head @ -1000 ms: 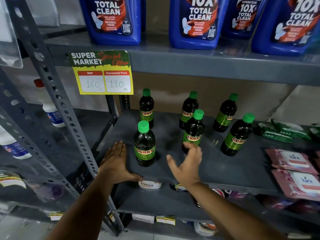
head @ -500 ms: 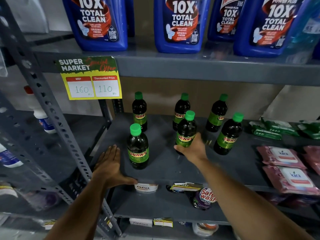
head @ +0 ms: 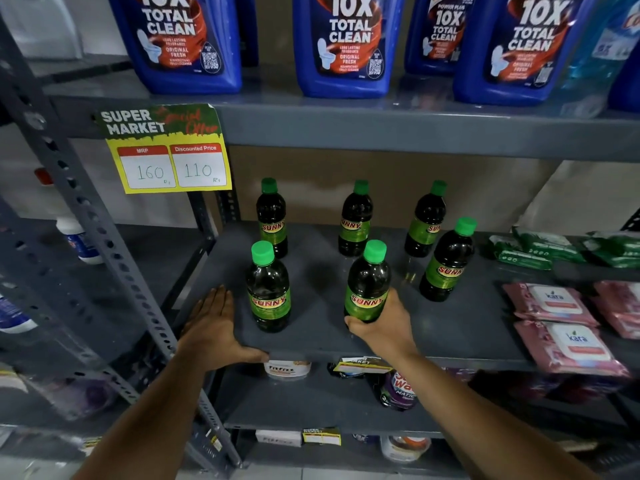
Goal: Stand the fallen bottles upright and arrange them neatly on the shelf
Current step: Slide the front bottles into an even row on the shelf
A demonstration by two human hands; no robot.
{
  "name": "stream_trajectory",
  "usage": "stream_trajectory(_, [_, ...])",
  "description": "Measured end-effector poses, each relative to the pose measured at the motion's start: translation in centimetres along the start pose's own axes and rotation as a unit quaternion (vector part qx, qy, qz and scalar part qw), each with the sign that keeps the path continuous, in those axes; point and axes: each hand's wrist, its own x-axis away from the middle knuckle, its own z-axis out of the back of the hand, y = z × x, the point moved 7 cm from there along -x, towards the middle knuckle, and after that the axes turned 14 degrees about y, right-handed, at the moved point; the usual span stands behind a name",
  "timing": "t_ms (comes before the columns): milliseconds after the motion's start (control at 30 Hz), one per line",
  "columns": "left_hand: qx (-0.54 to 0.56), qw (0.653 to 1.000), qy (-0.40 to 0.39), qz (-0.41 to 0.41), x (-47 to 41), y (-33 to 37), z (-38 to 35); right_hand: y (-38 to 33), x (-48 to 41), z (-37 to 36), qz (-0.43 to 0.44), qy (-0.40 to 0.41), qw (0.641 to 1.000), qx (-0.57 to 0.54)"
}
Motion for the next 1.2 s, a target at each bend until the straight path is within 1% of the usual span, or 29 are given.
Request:
stream_trajectory(167, [0.002,1.0,0.008,-0.01,0.0,0.0,0.1,-0.3,1.0,0.1,0.008,-0.027,0.999,-0.031])
stream_trajectory(233, [0.005,1.0,0.008,-0.011,0.0,0.0,0.1,-0.7,1.7,0.2,0.03,-0.069,0.993,-0.089])
stream_trajectory(267, [0.005,1.0,0.005,-0.011,0.0,0.0,0.0,-0.5,1.9,0.6,0.037,-0.067,0.989,-0.128])
stream_trajectory(300, [0.004,1.0,0.003,-0.011,0.0,0.0,0.0,-0.2,2.0,1.6,0.033,-0.033,0.986,-0.16])
stream_trajectory(333, [0.004,1.0,0.004,-0.011,0.0,0.1,0.0,0.2,1.7,3.1,0.026,0.034,0.983,-0.178])
stream_trajectory(367, [0.003,1.0,0.007,-0.013,-0.1,0.1,0.0,0.6,1.1,4.9,0.025,0.114,0.979,-0.17])
stream_trajectory(400, [0.001,1.0,0.008,-0.016,-0.2,0.2,0.1,0.9,0.1,6.6,0.028,0.19,0.972,-0.136])
stream_trajectory(433, [0.0,1.0,0.009,-0.019,-0.2,0.2,0.2,1.2,-1.0,8.2,0.029,0.247,0.965,-0.088])
stream_trajectory(467, [0.0,1.0,0.011,-0.022,-0.3,0.2,0.2,1.4,-2.3,9.4,0.022,0.281,0.959,-0.039])
stream_trajectory(500, [-0.001,1.0,0.012,-0.025,-0.3,0.2,0.2,1.6,-3.6,10.3,0.009,0.291,0.957,0.003])
stream_trajectory(567, [-0.005,0.999,0.019,-0.03,-0.3,0.2,0.2,2.3,-5.9,11.0,-0.021,0.259,0.965,0.039])
stream_trajectory(700, [-0.006,1.0,0.015,-0.018,-0.2,0.2,0.1,4.0,-9.1,10.6,-0.062,0.169,0.983,0.041])
stream_trajectory(800, [-0.005,1.0,0.007,-0.006,-0.1,0.1,0.1,5.1,-10.3,10.2,-0.088,0.138,0.984,0.063])
stream_trajectory(967, [-0.002,1.0,0.014,-0.011,-0.1,0.2,0.5,5.2,-9.7,10.3,-0.086,0.137,0.986,0.052])
stream_trajectory(1200, [0.004,1.0,0.014,-0.028,0.0,0.5,0.5,5.7,-4.6,11.3,-0.063,0.159,0.985,0.036])
